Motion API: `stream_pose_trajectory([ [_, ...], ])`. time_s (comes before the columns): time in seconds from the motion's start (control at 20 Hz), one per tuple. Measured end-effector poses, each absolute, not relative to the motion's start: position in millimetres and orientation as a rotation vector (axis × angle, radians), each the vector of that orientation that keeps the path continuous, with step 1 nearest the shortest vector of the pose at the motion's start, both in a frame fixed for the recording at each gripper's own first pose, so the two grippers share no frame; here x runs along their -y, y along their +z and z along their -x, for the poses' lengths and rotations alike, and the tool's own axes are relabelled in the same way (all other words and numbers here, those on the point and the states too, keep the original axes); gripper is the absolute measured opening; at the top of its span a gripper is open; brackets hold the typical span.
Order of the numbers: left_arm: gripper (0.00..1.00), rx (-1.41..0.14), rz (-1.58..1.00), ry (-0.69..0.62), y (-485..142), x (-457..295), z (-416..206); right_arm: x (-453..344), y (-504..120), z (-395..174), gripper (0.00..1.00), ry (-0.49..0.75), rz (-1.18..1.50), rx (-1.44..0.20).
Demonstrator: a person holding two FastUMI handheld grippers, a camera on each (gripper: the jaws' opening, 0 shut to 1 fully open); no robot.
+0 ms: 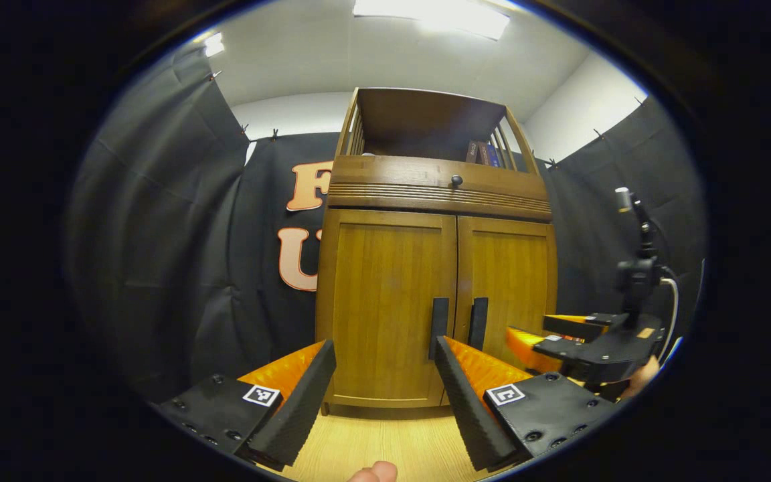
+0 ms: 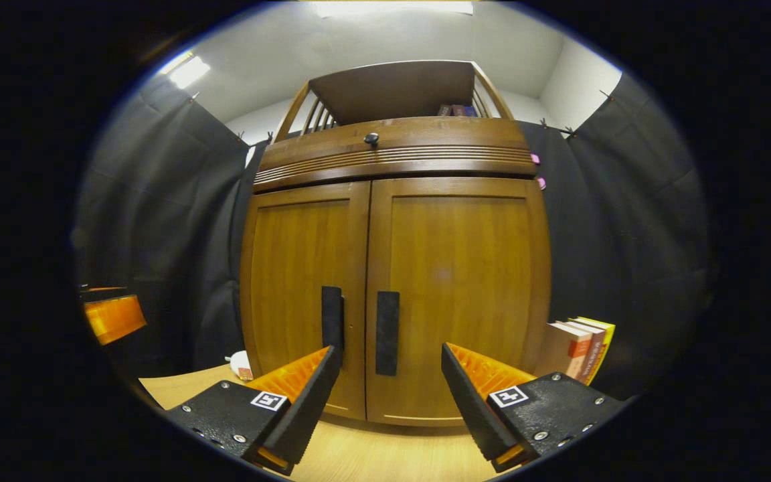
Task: Open the right door of the double-door shoe cabinet with the right hand, and open the left door with the left hand.
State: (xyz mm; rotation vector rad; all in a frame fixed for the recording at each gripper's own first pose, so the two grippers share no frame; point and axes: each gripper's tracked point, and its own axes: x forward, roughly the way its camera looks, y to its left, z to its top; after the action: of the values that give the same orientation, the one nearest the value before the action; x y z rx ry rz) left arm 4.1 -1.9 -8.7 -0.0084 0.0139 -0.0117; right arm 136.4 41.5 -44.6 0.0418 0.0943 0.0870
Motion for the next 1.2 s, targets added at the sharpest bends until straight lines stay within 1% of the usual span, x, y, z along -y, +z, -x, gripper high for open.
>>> stream_pose_trajectory([
  [0.05,0.96,-0.014,0.015,-0.011,-9.4,1.3,-4.6,-46.1,-52.8,-150.0,0.94,0.094,-0.041,-0.108],
  [0.1,0.96,-0.017,0.019,-0.01,-10.9,1.2,-5.1,-47.7,-61.3,-163.4,0.98,0.086,-0.036,-0.12],
  [0.15,0.96,-0.02,0.018,-0.009,-11.5,1.0,-4.6,-45.3,-68.8,-174.8,0.98,0.069,-0.032,-0.131],
  [0.2,0.94,-0.024,0.013,-0.008,-12.6,1.1,-4.9,-40.7,-74.1,-184.8,0.94,0.045,-0.026,-0.14],
  [0.25,0.94,-0.025,0.009,-0.007,-12.8,1.6,-4.8,-34.3,-76.6,-191.4,0.98,0.024,-0.025,-0.137],
  [0.3,0.93,-0.025,0.003,-0.004,-12.8,1.2,-4.9,-29.6,-77.5,-198.0,0.94,0.01,-0.027,-0.129],
  [0.35,0.93,-0.025,0.0,-0.001,-12.9,1.1,-4.9,-25.6,-77.7,-205.3,0.94,-0.007,-0.031,-0.122],
  [0.4,0.96,-0.027,-0.001,0.001,-13.1,1.9,-5.3,-21.8,-80.5,-211.3,0.94,-0.023,-0.041,-0.125],
  [0.5,0.94,-0.038,-0.011,0.002,-14.2,1.4,-5.0,-15.2,-89.5,-220.1,0.94,-0.048,-0.062,-0.143],
  [0.55,0.94,-0.038,-0.016,0.008,-13.8,0.2,-4.6,-12.5,-93.6,-221.5,0.98,-0.056,-0.065,-0.152],
  [0.6,0.96,-0.037,-0.021,0.01,-14.3,0.7,-5.3,-10.2,-97.9,-221.6,0.98,-0.066,-0.064,-0.165],
  [0.65,0.94,-0.036,-0.025,0.012,-13.7,0.8,-5.3,-12.8,-98.3,-222.2,0.94,-0.065,-0.069,-0.177],
  [0.7,0.95,-0.034,-0.027,0.013,-13.2,0.9,-5.1,-13.6,-97.4,-224.8,0.94,-0.068,-0.071,-0.176],
  [0.75,0.96,-0.034,-0.028,0.016,-13.3,0.3,-5.6,-12.0,-97.8,-227.1,0.98,-0.076,-0.067,-0.172],
  [0.8,0.96,-0.034,-0.029,0.019,-13.6,-0.1,-5.4,-11.4,-96.6,-227.0,0.94,-0.083,-0.063,-0.166],
  [0.85,0.96,-0.034,-0.025,0.02,-14.0,0.0,-5.7,-11.4,-97.4,-230.2,0.93,-0.079,-0.053,-0.159],
  [0.9,0.94,-0.035,-0.019,0.02,-14.7,-0.2,-6.1,-11.9,-97.0,-231.4,0.93,-0.077,-0.041,-0.156],
  [1.0,0.94,-0.04,-0.01,0.014,-15.8,-0.2,-6.5,-15.6,-98.1,-231.6,0.83,-0.067,-0.031,-0.152],
  [1.05,0.96,-0.041,-0.015,0.011,-16.0,-0.8,-6.8,-17.9,-97.3,-230.7,0.83,-0.062,-0.035,-0.151],
  [1.1,0.96,-0.041,-0.02,0.01,-16.1,-0.5,-5.9,-20.9,-96.7,-230.8,0.74,-0.053,-0.036,-0.148],
  [1.2,0.96,-0.042,-0.017,0.008,-17.3,-0.1,-6.7,-29.0,-98.0,-232.0,0.66,-0.021,-0.046,-0.15],
])
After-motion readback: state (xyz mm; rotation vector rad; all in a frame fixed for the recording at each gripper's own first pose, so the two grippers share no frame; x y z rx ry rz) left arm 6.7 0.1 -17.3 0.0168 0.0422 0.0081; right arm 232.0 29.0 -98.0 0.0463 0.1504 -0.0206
